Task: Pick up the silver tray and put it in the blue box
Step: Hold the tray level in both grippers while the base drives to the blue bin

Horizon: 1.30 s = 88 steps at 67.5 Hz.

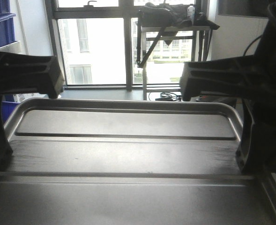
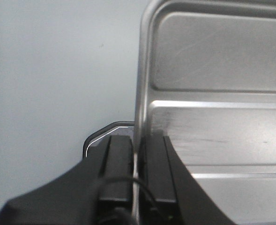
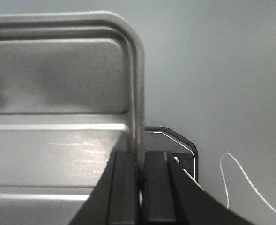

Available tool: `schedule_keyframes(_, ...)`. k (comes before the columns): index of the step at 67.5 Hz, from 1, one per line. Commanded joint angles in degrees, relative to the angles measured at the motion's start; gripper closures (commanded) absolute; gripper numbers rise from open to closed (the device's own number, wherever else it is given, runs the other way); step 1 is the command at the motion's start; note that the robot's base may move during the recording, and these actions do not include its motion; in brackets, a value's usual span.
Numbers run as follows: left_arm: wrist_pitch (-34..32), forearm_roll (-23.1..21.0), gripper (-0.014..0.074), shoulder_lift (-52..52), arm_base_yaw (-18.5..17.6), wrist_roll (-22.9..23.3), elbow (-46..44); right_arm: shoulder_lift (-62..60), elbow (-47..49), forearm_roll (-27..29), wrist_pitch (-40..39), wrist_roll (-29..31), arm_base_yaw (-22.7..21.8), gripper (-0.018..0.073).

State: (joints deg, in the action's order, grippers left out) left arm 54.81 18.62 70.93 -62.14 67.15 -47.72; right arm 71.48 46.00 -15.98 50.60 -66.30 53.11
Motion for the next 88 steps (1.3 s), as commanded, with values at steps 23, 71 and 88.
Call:
schedule_keyframes(23, 0.2, 1.5, 0.0604, -1.6, -0.4, 0.6, -1.4, -1.7, 1.3, -2.1, -0.3, 0.1, 0.0, 0.0505)
schedule_keyframes(71, 0.2, 1.5, 0.0604, -1.6, -0.4, 0.6, -1.4, -1.7, 1.3, -2.1, -0.3, 0.1, 0.0, 0.0505)
schedule_keyframes(88, 0.2, 1.5, 0.0604, -1.6, -0.4, 0.6, -1.4, -1.7, 1.3, -2.1, -0.3, 0.1, 0.0, 0.0505)
